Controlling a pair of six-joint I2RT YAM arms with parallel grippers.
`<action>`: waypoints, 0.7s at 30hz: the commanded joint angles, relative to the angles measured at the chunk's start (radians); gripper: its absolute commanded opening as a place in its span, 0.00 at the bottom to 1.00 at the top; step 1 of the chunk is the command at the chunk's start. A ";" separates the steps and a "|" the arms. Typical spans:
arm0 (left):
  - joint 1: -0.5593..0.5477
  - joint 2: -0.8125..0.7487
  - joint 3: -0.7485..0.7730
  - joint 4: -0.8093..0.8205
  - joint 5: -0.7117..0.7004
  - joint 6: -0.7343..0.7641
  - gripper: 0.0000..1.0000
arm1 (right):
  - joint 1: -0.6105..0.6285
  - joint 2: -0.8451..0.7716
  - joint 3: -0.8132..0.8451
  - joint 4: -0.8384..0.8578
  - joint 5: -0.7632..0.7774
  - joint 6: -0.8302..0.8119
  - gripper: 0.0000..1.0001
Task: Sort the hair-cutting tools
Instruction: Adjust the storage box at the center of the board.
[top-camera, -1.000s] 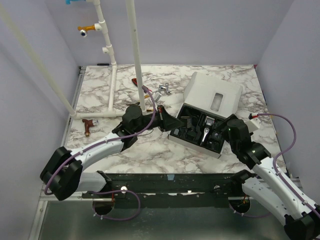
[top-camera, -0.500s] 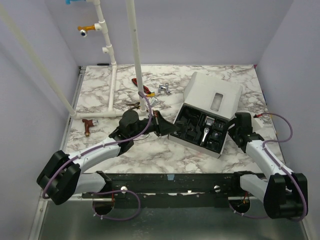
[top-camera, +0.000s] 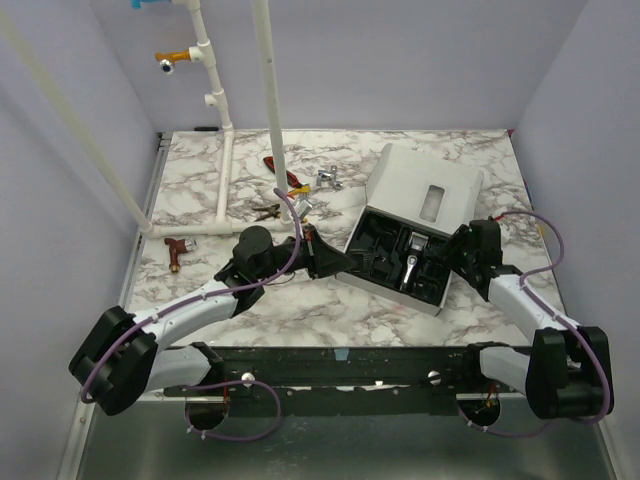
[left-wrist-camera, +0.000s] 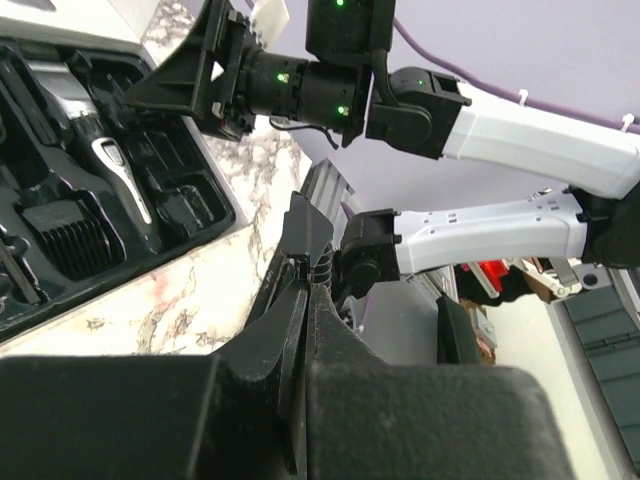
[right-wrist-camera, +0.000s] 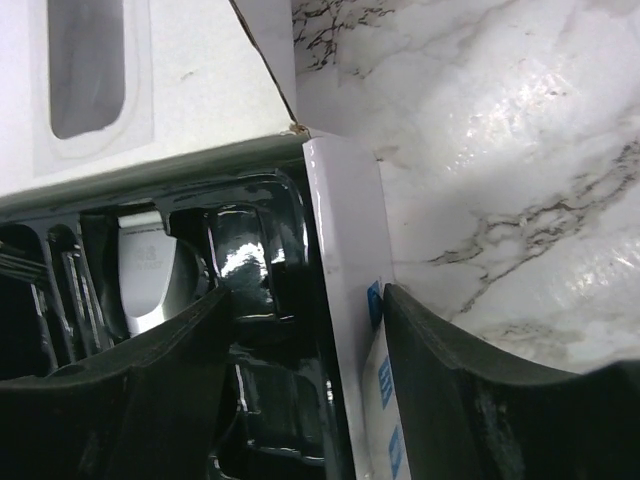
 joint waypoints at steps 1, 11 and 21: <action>0.006 0.024 -0.025 0.075 0.071 -0.019 0.00 | 0.028 0.062 0.000 0.048 -0.138 -0.077 0.62; 0.005 0.044 -0.010 0.040 0.084 0.003 0.00 | 0.157 0.142 0.049 0.057 -0.133 -0.136 0.53; 0.005 0.238 0.101 0.089 0.144 -0.096 0.00 | 0.159 -0.138 0.130 -0.198 0.114 0.011 0.80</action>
